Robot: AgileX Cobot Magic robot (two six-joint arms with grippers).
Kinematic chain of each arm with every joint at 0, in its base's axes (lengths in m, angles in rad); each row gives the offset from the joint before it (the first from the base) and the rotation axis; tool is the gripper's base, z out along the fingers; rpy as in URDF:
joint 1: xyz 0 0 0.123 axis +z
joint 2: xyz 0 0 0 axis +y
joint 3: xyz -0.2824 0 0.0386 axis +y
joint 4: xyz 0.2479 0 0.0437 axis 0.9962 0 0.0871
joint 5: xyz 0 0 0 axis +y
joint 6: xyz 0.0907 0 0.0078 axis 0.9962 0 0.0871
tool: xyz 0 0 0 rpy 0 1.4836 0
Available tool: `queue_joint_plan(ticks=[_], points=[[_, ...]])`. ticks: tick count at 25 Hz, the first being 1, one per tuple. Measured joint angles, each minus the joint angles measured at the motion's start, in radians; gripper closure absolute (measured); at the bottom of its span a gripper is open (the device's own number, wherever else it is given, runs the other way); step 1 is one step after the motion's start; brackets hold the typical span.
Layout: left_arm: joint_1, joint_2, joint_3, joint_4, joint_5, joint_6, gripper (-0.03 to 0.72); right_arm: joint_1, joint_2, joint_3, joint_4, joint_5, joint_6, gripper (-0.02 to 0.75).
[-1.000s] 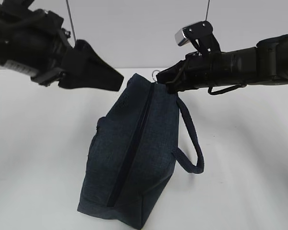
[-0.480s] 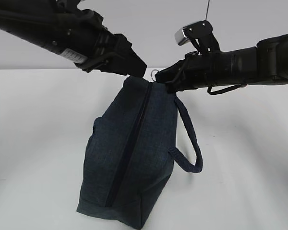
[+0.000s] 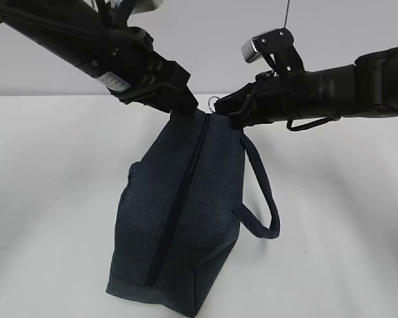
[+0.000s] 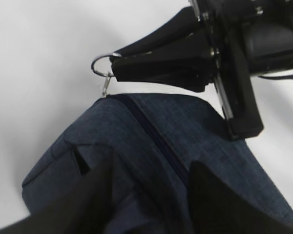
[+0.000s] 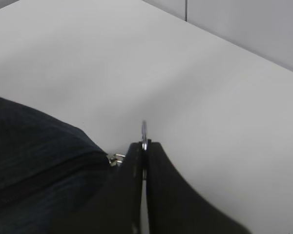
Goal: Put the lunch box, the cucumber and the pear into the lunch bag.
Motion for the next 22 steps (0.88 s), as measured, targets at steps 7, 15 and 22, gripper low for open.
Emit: queue_joint_plan(ticks=[7, 15, 22], points=[[0.003, 0.031, -0.003, 0.008, -0.001, -0.001, 0.423, 0.000, 0.000, 0.000, 0.000, 0.000, 0.000, 0.738], [0.017, 0.065, -0.006, 0.011, -0.010, -0.007, 0.647, 0.000, 0.000, 0.000, 0.000, 0.003, 0.000, 0.738], [0.017, 0.065, -0.006, 0.027, -0.024, 0.001, 0.664, 0.000, 0.000, 0.000, 0.000, 0.003, 0.000, 0.738]])
